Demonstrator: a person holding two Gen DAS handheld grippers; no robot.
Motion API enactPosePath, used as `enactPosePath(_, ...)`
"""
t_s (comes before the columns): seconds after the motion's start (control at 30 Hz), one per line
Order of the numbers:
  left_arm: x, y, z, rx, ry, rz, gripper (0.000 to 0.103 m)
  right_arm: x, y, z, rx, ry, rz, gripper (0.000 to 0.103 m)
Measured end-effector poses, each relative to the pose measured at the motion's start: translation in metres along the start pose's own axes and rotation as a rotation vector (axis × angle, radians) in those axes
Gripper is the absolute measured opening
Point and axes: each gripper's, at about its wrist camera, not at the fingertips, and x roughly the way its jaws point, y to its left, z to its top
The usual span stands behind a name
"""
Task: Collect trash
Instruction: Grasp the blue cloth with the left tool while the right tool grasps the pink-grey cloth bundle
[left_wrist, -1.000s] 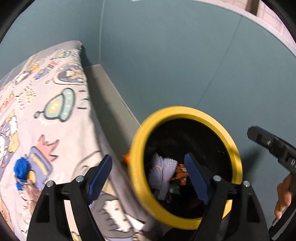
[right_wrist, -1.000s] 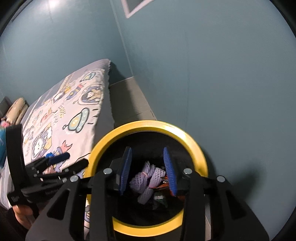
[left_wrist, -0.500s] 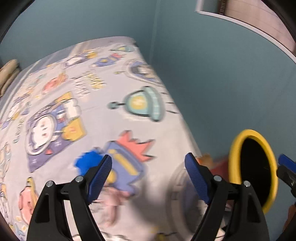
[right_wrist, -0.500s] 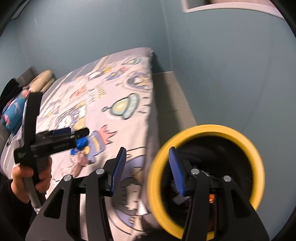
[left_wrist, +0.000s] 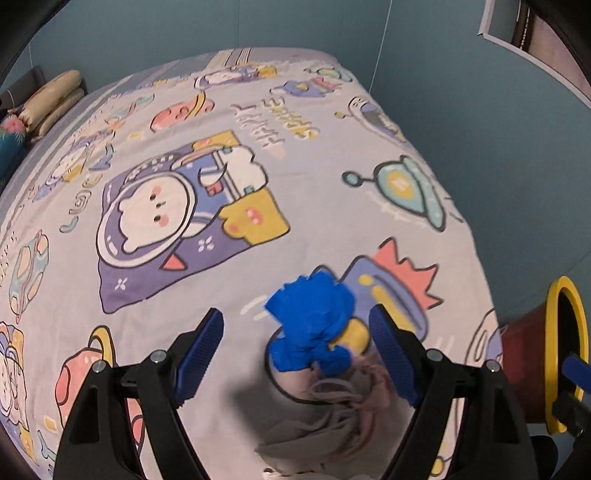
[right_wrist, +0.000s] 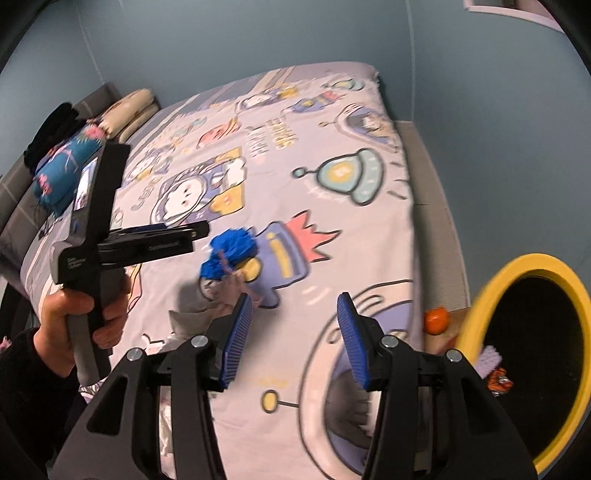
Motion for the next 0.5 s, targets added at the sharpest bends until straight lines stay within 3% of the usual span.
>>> enactPosePath(0.5,0.038,0.015,-0.012,-0.008,0.068,-0.024,0.078,0.069,0.057,-0.013,-0.075,0.136,0.083,0.045)
